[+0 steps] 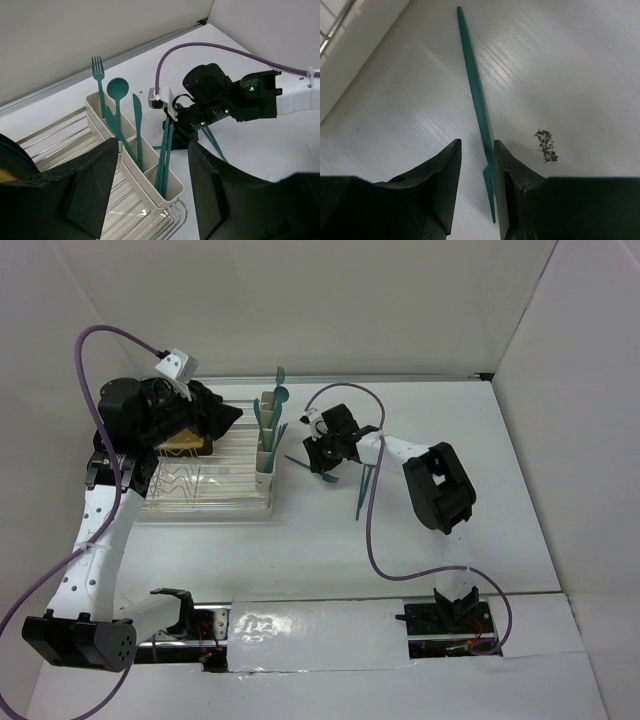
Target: Sort the eating utensils into containers
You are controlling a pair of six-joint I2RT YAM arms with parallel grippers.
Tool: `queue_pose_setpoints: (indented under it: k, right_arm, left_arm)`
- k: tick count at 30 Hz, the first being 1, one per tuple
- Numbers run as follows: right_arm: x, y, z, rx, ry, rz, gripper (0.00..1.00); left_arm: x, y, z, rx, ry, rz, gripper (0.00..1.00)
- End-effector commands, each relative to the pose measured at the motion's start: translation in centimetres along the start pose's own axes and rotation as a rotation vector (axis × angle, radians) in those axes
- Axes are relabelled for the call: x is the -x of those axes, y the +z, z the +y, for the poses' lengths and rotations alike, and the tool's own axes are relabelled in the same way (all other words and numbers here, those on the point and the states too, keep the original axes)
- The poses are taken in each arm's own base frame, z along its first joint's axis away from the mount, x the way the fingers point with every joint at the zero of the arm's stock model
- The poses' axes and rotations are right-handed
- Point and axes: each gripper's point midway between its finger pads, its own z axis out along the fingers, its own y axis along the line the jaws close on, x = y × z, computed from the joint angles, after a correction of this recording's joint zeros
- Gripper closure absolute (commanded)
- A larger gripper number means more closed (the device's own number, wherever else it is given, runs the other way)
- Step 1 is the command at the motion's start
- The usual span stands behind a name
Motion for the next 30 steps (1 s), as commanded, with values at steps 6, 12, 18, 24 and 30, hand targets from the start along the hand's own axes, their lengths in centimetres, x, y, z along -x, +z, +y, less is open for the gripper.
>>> queue_pose_setpoints:
  k: [6,12,18,24,30]
  right_arm:
    - [-0.6,0.3,-2.2,-0.112,-0.039,0.036,0.61]
    - [-2.0,1.0,-2.4,-0.11,-0.039,0.068,0.62]
    - [-2.6,1.4,-1.6,-0.077,-0.045,0.082,0.63]
    - [-4.0,2.0,-2.0,-0.099,-0.041,0.11,0.76]
    - [-4.3,0.7,-1.2,-0.066,0.004,0.127,0.99]
  left_arm:
    - [0.9,-0.5,-1.0,-0.034,0.061,-0.029,0.29]
    - [1.0,-0.4,-1.1,-0.048,0.068,-0.028,0.28]
    - [1.1,-0.3,-1.2,-0.051,0.07,-0.029,0.28]
    - [1.1,-0.2,-1.2,-0.057,0.072,-0.025,0.27]
    - [1.3,0.1,-1.6,-0.078,0.098,-0.022,0.21]
